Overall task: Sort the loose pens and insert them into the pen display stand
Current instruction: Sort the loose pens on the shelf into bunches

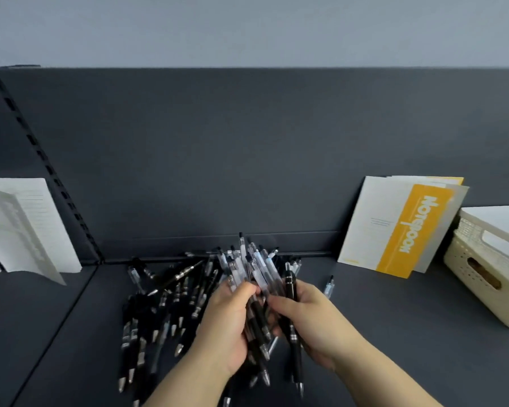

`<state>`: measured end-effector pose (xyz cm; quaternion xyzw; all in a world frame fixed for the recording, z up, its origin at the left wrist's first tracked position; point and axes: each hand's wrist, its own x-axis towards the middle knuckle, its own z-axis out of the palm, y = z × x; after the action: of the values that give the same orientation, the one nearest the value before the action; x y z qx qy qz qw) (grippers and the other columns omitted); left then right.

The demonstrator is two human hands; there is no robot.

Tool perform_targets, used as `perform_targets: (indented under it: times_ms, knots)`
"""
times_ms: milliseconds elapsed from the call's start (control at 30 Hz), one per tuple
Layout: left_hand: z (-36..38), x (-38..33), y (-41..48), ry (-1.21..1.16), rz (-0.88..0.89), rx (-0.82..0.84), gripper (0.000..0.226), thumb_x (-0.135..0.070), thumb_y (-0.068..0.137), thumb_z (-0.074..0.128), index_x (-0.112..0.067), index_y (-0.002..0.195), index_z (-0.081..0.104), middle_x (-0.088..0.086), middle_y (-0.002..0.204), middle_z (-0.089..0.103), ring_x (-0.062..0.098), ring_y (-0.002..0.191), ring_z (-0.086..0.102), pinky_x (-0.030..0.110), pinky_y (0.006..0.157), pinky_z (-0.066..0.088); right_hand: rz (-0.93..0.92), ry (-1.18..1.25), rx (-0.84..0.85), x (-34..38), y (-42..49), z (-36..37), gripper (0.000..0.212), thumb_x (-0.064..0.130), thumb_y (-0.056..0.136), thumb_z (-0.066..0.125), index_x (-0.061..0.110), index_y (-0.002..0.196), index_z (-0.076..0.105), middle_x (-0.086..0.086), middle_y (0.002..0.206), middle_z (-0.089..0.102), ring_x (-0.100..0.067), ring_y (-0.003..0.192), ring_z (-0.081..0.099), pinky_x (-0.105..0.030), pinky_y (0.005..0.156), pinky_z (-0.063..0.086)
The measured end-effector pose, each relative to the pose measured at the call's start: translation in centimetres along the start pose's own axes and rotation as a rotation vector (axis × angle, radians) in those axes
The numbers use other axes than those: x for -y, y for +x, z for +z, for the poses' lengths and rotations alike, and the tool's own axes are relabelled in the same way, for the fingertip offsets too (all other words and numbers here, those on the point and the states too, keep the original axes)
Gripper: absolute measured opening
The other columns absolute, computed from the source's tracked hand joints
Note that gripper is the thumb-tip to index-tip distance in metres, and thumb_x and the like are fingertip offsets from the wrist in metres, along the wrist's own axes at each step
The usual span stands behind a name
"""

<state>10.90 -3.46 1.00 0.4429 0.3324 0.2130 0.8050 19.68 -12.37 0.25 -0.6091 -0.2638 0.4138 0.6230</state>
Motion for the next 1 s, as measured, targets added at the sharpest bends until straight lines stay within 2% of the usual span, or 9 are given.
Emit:
perform_targets:
  times_ms: [100,167,233,367,500,700,767,867,1000]
  knots:
    - [3.3,1.9,-0.2,-0.002,0.052,-0.032,0.023,0.0,0.091,0.048,-0.01,0.094,0.068,0.01,0.084,0.074,0.021,0.074,0.072,0.032,0.06,0.057,-0.03,-0.114,-0.047,-0.7,-1.0,-2.3,0.017,0.008,0.091,0.052,0.011,0.097,0.067,-0.011,0.094,0.073,-0.03,0.09,0.069,-0.043,0.086,0.054]
    - [5.1,3.3,-0.1,-0.011,0.041,-0.046,0.017,-0.007,0.09,0.057,-0.011,0.104,0.066,0.01,0.093,0.074,0.024,0.088,0.071,0.041,0.079,0.057,-0.036,-0.215,-0.067,-0.9,-1.9,-3.9,0.018,0.02,0.088,0.051,0.017,0.097,0.066,-0.014,0.096,0.072,-0.033,0.094,0.067,-0.05,0.089,0.052]
    - [6.7,4.7,-0.1,-0.005,0.017,-0.048,0.02,-0.011,0.086,0.064,-0.011,0.106,0.065,0.012,0.096,0.073,0.027,0.094,0.069,0.047,0.089,0.053,-0.042,-0.314,-0.087,-1.0,-2.6,-5.7,0.019,0.026,0.087,0.05,0.02,0.095,0.065,-0.013,0.093,0.071,-0.028,0.088,0.068,-0.048,0.084,0.053]
    - [9.6,7.1,0.2,0.012,-0.029,-0.045,0.019,-0.005,0.085,0.064,-0.012,0.102,0.066,0.012,0.091,0.074,0.024,0.083,0.071,0.035,0.067,0.055,-0.055,-0.446,-0.101,-0.9,-4.1,-9.2,0.017,0.019,0.092,0.047,0.019,0.087,0.063,0.007,0.067,0.062,-0.005,0.059,0.053,-0.024,0.059,0.044]
    - [12.4,8.7,0.4,-0.033,-0.1,-0.023,0.012,-0.011,0.089,0.06,-0.014,0.1,0.066,0.009,0.084,0.075,0.021,0.072,0.072,0.032,0.057,0.055,-0.061,-0.449,-0.157,-1.1,-5.0,-12.3,0.015,0.021,0.093,0.05,0.027,0.089,0.063,0.015,0.072,0.066,0.004,0.066,0.059,-0.015,0.063,0.043]
    - [15.9,10.6,0.7,0.049,-0.181,0.018,0.019,-0.026,0.096,0.052,-0.017,0.105,0.066,0.004,0.088,0.074,0.017,0.077,0.071,0.026,0.055,0.052,0.028,-0.357,-0.189,-2.3,-6.1,-15.8,0.017,0.034,0.091,0.055,0.03,0.107,0.059,0.01,0.096,0.069,-0.004,0.091,0.065,-0.03,0.086,0.053]
    - [16.7,10.9,0.8,0.023,-0.246,0.046,0.027,-0.032,0.097,0.05,-0.014,0.105,0.067,0.008,0.089,0.074,0.018,0.076,0.072,0.026,0.054,0.053,0.074,-0.273,-0.147,-2.4,-6.5,-16.8,0.022,0.033,0.088,0.062,0.028,0.109,0.059,0.008,0.098,0.071,-0.006,0.092,0.067,-0.032,0.087,0.053]
    - [17.6,11.1,0.9,-0.094,-0.377,0.108,0.044,-0.043,0.095,0.048,-0.006,0.102,0.072,0.015,0.095,0.074,0.024,0.085,0.072,0.035,0.068,0.053,0.082,-0.148,-0.139,-2.2,-6.7,-18.1,0.021,0.02,0.086,0.065,0.019,0.107,0.062,-0.001,0.098,0.073,-0.014,0.092,0.069,-0.032,0.083,0.054]
    - [18.1,11.3,0.9,-0.195,-0.376,0.188,0.035,-0.023,0.099,0.043,0.0,0.106,0.067,0.02,0.098,0.072,0.028,0.087,0.071,0.039,0.077,0.052,0.105,0.0,-0.191,-1.8,-6.8,-19.4,0.019,0.002,0.086,0.059,0.011,0.101,0.066,-0.016,0.096,0.072,-0.024,0.084,0.069,-0.031,0.074,0.056]
